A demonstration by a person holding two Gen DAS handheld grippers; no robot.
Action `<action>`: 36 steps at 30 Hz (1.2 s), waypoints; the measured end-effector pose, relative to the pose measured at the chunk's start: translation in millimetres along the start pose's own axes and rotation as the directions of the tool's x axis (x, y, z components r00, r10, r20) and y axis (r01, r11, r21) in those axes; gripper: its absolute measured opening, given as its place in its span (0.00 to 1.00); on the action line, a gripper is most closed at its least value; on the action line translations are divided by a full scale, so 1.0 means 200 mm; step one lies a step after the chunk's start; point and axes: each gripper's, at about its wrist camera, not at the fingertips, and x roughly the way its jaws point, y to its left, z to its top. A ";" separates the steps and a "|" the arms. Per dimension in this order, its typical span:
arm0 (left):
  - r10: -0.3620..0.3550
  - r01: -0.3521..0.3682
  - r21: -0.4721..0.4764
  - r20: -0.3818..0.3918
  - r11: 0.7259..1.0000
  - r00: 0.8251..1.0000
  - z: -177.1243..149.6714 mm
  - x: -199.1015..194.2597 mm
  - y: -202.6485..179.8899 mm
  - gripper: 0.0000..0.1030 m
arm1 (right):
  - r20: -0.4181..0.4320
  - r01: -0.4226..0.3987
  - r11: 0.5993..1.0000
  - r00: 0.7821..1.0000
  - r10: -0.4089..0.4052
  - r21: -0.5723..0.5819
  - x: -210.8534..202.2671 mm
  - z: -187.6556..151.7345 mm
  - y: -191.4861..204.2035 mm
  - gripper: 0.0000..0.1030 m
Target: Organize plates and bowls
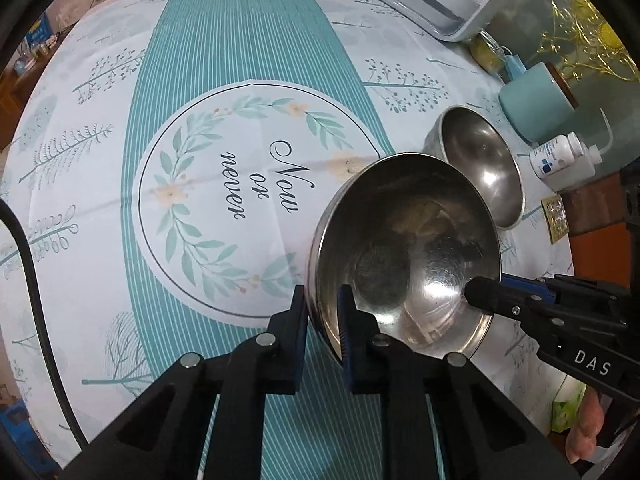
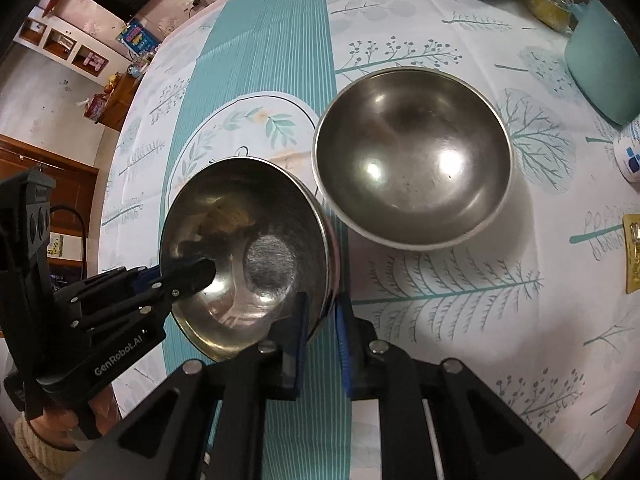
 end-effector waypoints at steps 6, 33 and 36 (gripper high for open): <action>-0.031 0.032 0.017 -0.016 0.999 0.999 -0.05 -0.13 -0.05 0.12 | 0.004 0.004 1.000 1.000 -0.004 -0.006 -0.11 -0.06 0.00 0.12; -0.072 0.072 0.031 -0.009 0.997 0.997 -1.06 -0.71 -0.74 0.15 | 0.034 -0.057 0.983 0.997 0.063 -0.172 -0.87 -1.01 -0.15 0.12; -0.080 0.080 0.007 -0.042 0.997 0.996 -1.21 -0.63 -0.77 0.15 | -0.001 -0.071 0.984 0.997 0.072 -0.166 -0.82 -1.13 -0.21 0.12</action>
